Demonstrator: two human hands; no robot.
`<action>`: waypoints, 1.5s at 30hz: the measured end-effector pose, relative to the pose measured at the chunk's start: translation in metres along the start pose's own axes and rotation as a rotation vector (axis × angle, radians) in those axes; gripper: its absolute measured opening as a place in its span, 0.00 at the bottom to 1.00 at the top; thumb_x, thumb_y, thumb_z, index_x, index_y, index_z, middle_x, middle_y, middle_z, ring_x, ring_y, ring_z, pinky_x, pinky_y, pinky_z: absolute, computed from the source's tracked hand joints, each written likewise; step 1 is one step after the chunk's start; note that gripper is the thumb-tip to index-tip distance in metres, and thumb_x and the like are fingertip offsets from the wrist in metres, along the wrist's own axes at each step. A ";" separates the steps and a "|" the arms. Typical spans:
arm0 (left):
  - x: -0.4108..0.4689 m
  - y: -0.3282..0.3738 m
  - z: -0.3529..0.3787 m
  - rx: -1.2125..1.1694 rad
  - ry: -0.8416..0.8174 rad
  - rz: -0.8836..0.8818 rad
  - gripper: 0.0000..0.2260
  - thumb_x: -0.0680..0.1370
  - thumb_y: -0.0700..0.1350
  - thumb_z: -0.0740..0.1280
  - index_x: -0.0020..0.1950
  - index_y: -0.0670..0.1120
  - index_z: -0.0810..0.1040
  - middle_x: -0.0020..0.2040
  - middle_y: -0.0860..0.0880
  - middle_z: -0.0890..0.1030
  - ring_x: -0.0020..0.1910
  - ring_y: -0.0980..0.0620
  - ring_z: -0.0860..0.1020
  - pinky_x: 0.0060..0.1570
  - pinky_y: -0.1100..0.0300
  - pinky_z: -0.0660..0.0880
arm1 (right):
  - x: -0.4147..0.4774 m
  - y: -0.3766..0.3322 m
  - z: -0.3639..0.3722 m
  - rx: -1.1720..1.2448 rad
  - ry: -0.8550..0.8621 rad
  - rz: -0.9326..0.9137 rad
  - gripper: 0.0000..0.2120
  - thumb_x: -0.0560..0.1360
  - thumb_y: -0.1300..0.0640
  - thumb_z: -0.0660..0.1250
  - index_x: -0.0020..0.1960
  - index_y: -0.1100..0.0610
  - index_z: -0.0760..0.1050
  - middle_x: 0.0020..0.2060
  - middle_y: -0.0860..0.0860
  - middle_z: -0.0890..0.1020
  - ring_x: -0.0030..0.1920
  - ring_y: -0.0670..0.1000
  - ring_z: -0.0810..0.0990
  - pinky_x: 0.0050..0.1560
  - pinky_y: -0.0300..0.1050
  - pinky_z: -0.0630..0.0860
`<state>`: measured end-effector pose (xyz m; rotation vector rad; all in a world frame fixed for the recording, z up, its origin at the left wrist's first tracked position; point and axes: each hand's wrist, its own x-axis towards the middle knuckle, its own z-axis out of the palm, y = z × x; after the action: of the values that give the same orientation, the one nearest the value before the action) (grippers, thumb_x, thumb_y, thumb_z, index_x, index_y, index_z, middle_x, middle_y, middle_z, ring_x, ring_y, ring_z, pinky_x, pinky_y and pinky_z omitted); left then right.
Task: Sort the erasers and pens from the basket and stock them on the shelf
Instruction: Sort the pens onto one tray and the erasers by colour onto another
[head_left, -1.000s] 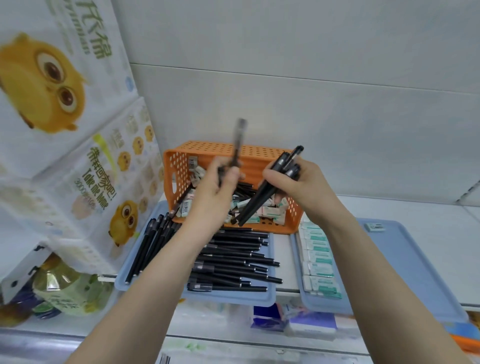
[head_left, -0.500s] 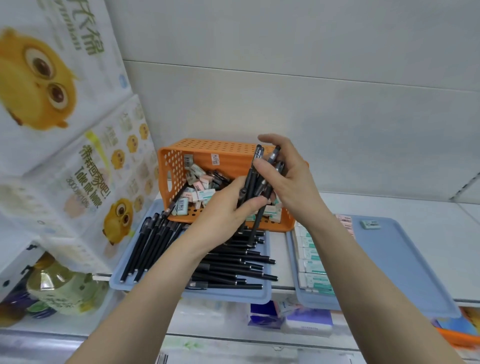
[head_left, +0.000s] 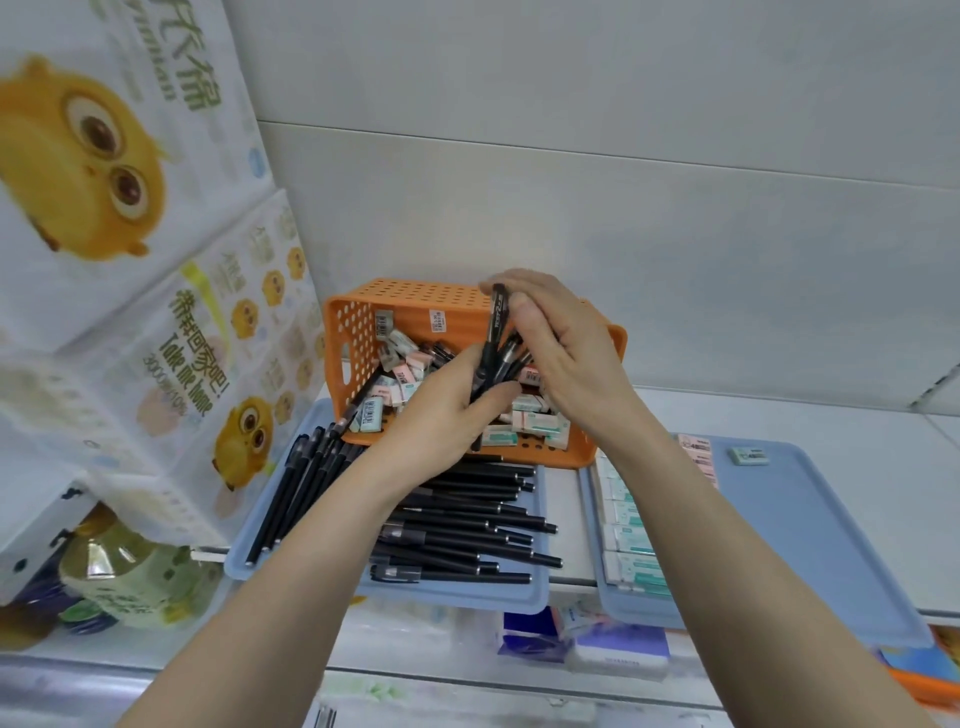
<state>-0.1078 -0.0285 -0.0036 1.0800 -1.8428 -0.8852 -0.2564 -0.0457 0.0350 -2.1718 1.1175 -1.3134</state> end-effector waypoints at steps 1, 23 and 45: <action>0.000 -0.001 -0.001 -0.043 0.008 -0.002 0.08 0.80 0.46 0.64 0.60 0.50 0.73 0.47 0.51 0.82 0.45 0.56 0.81 0.51 0.54 0.78 | -0.002 0.000 0.002 -0.007 -0.038 0.000 0.15 0.84 0.57 0.55 0.64 0.55 0.77 0.58 0.46 0.79 0.61 0.42 0.75 0.63 0.41 0.71; -0.013 -0.005 -0.050 -0.971 0.452 -0.177 0.06 0.76 0.42 0.67 0.50 0.40 0.75 0.40 0.46 0.78 0.42 0.51 0.79 0.48 0.56 0.78 | -0.029 -0.006 0.062 0.265 -0.554 0.303 0.19 0.78 0.45 0.64 0.65 0.51 0.70 0.51 0.48 0.82 0.52 0.47 0.82 0.56 0.55 0.79; -0.107 -0.075 -0.042 1.238 0.409 -0.480 0.19 0.69 0.29 0.54 0.58 0.28 0.73 0.40 0.35 0.77 0.34 0.39 0.77 0.32 0.52 0.77 | -0.018 0.047 0.049 -0.080 -0.423 0.308 0.12 0.78 0.49 0.66 0.62 0.46 0.75 0.47 0.42 0.80 0.48 0.43 0.79 0.52 0.47 0.79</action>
<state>-0.0118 0.0324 -0.0804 2.2886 -1.7173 0.4030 -0.2392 -0.0646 -0.0303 -2.0896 1.2729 -0.6498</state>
